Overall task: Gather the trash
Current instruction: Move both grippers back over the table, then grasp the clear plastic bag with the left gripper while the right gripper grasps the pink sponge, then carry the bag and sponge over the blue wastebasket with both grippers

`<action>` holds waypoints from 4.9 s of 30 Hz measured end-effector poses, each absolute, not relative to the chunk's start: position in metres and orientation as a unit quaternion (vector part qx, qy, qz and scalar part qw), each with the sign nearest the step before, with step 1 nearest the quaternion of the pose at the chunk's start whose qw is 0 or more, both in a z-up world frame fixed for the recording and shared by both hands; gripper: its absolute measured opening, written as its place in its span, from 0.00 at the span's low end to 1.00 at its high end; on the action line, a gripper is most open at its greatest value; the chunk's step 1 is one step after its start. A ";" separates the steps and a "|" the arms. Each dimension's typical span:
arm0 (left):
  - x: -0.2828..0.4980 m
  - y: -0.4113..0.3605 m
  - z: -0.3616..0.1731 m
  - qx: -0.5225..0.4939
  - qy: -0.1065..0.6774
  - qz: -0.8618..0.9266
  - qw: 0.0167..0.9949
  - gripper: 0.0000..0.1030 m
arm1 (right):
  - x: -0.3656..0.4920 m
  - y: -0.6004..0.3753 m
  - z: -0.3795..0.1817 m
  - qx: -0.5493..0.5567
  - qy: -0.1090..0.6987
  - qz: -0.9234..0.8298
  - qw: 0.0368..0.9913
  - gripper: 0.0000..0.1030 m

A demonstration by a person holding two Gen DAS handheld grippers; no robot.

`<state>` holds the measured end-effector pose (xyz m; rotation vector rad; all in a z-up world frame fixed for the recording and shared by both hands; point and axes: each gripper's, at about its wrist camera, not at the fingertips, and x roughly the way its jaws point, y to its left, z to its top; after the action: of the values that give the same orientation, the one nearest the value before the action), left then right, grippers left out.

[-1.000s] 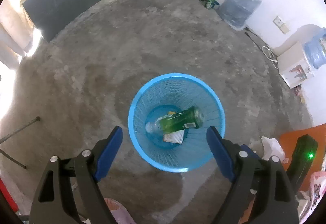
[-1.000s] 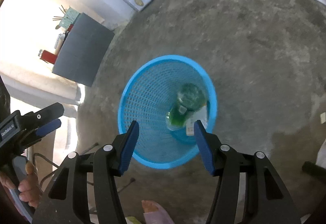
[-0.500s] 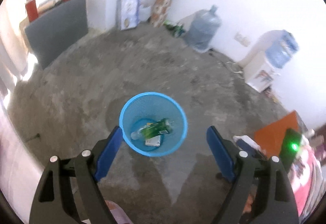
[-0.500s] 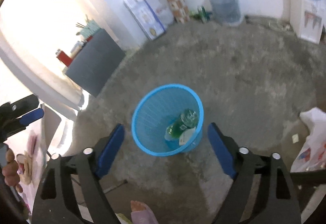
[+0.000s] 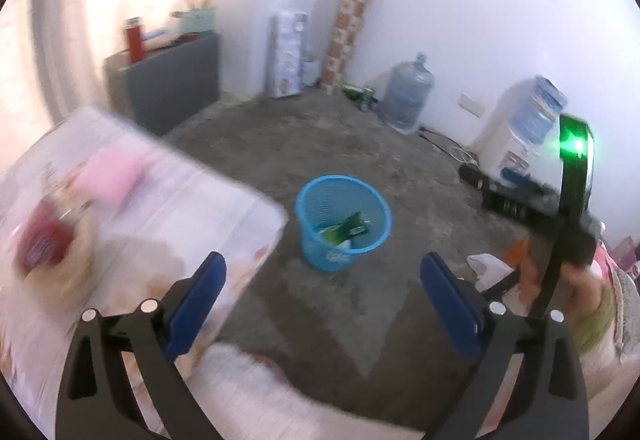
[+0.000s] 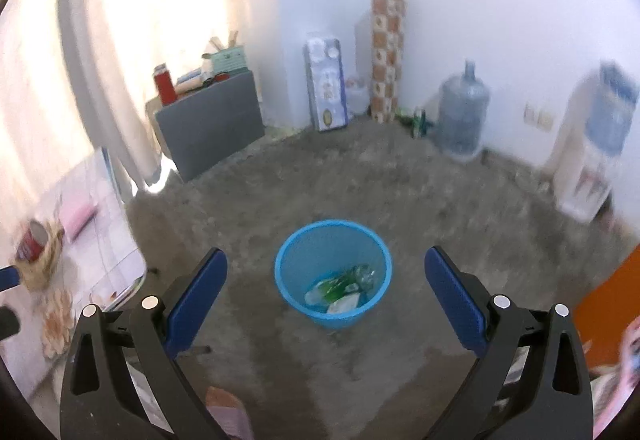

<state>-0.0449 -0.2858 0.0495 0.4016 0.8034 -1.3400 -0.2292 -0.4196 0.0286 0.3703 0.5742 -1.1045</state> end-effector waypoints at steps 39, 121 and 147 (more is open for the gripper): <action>0.280 0.022 -0.013 -0.134 0.464 -0.289 0.826 0.94 | 0.037 -0.353 0.056 0.190 0.332 -0.185 0.905 0.92; 0.272 0.036 0.022 0.016 0.343 -0.194 0.919 0.01 | 0.159 -0.387 -0.017 0.018 0.542 -0.089 0.835 0.74; 0.189 -0.004 0.149 -0.003 0.225 -0.303 0.926 0.01 | 0.052 -0.353 0.088 0.068 0.422 -0.094 0.899 0.73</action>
<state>0.1894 -0.0042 0.1489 -0.0069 0.4604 -0.6210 0.0521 -0.3528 0.0882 0.1414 0.8736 -0.1944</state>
